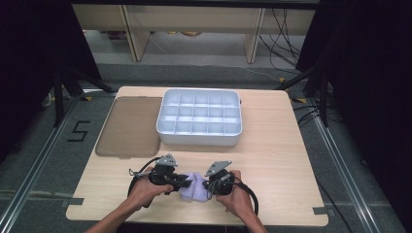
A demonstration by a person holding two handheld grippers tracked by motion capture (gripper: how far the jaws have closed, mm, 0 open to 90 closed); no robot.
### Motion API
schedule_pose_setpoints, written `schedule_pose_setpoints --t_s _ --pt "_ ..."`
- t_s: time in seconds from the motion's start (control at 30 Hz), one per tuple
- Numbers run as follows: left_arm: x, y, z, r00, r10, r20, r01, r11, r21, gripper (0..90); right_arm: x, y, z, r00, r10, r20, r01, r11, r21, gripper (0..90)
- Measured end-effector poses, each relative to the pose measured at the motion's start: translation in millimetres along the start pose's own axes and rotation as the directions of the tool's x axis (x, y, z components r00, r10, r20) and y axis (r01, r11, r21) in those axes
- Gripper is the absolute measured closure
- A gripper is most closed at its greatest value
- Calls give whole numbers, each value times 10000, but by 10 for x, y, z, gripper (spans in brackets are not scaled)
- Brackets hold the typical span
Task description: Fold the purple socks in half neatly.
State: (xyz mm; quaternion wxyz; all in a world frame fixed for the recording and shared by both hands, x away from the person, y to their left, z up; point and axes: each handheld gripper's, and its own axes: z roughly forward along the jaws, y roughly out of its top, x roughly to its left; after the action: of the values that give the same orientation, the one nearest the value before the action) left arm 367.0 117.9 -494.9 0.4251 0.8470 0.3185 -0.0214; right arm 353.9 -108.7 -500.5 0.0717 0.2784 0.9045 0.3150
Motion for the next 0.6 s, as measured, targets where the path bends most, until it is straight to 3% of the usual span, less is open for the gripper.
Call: schedule_pose_setpoints --t_s 0.17,0.27,0.3,0.4,0.47,0.6 --pt "-27 13 -7 9999 31 -99 -31 10000 -40 594 -4 10 -43 9999 -52 -112 50 9999 -155 890" --pt "-28 18 -45 10000 9 32 -9 10000 -52 542 -1 4 -71 10000 66 -11 -67 9997 -244 891" --pt "-29 23 -97 9998 -148 124 151 9995 -269 517 -18 -7 -78 10000 49 -76 -50 9999 -149 891" --pt "-5 27 -159 9995 -238 194 248 9985 -485 520 -4 -27 -63 9989 418 196 -420 9990 139 892" --pt "-7 26 -170 9993 -291 251 303 9984 -480 517 -10 -20 -34 10000 -38 -75 38 9999 -122 892" --pt "-31 14 -190 9987 -223 469 243 9987 -437 521 -4 -26 -34 9999 113 -11 -113 9999 -100 891"
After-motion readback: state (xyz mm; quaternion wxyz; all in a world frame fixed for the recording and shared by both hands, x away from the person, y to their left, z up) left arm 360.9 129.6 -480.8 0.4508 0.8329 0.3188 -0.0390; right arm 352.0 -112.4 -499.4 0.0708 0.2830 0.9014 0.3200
